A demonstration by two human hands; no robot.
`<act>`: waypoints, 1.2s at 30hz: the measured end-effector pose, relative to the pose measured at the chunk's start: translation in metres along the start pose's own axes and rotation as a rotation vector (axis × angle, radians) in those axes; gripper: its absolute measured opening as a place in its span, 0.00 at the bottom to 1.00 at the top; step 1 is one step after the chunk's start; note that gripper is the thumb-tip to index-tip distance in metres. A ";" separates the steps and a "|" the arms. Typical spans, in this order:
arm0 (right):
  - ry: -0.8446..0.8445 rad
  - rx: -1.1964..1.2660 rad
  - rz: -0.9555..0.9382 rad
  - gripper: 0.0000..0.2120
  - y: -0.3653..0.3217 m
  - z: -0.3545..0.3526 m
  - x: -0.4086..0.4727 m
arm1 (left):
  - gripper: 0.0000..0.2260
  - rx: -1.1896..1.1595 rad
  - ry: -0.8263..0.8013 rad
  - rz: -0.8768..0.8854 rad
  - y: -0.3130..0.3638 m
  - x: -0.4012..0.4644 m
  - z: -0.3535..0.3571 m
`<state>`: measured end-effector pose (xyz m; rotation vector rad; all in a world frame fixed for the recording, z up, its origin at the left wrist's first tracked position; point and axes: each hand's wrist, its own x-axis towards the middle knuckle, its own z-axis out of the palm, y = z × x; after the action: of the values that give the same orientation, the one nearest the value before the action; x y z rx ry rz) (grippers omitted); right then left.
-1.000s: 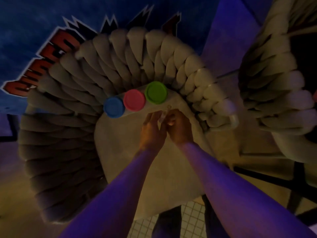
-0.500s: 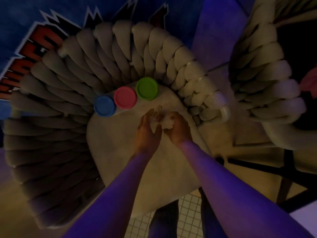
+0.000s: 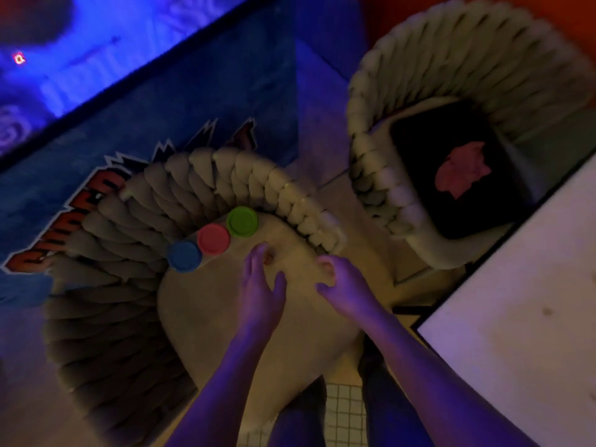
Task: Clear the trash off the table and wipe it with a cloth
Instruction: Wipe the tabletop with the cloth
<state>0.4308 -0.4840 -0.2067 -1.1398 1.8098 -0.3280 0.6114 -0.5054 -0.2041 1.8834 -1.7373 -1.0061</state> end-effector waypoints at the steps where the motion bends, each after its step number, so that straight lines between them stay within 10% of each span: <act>1: 0.007 0.001 -0.002 0.27 -0.002 -0.009 -0.006 | 0.26 -0.001 -0.013 0.041 0.008 -0.003 -0.002; 15: 0.435 0.250 -0.034 0.19 0.034 -0.239 -0.077 | 0.24 0.122 -0.250 0.451 0.233 -0.004 0.074; 36: 0.407 0.002 0.112 0.15 0.138 -0.390 0.088 | 0.23 0.352 -0.548 0.449 0.364 0.150 0.300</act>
<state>0.0232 -0.5750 -0.1408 -1.0158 2.2166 -0.5242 0.1397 -0.6529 -0.1851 1.3444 -2.6518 -1.1537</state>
